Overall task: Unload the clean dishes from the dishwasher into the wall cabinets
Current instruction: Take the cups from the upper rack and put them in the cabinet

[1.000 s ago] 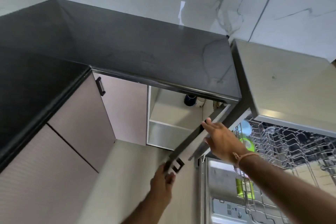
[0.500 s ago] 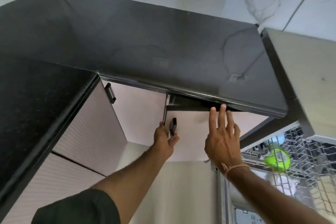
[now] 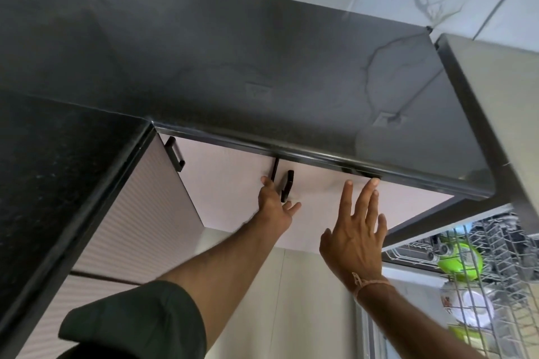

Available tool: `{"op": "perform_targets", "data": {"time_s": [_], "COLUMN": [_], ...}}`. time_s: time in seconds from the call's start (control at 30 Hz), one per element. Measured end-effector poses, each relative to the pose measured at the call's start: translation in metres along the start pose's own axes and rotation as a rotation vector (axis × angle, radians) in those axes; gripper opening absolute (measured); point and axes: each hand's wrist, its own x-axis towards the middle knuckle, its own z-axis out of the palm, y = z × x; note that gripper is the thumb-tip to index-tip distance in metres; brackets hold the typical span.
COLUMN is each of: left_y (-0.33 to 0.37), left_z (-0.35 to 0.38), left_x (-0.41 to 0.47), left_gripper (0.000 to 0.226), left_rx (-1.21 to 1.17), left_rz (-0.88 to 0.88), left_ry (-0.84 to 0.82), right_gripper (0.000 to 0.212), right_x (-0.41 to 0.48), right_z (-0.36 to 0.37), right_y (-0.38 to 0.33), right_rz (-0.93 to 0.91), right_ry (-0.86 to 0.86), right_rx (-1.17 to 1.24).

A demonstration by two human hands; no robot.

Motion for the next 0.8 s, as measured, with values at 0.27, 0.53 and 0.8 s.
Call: {"op": "perform_targets", "data": {"time_s": [0.27,0.53,0.8], "left_y": [0.001,0.000,0.020], "left_z": [0.013,0.013,0.009], "left_x": [0.005,-0.013,-0.073], "left_gripper": [0.059,0.034,0.058], "left_rx": [0.022,0.175,0.547], "left_rz": [0.021,0.054,0.181], "left_ry": [-0.025,-0.071,-0.210], "right_gripper": [0.098,0.092,0.075], "right_x": [-0.006,-0.012,-0.007], "right_z": [-0.017,-0.053,-0.116], "right_y": [0.000,0.014,0.001], "right_rz": [-0.017,-0.065,-0.131], "right_ry": [-0.046,-0.122,-0.183], "right_rx": [0.043,0.068,0.156]}}
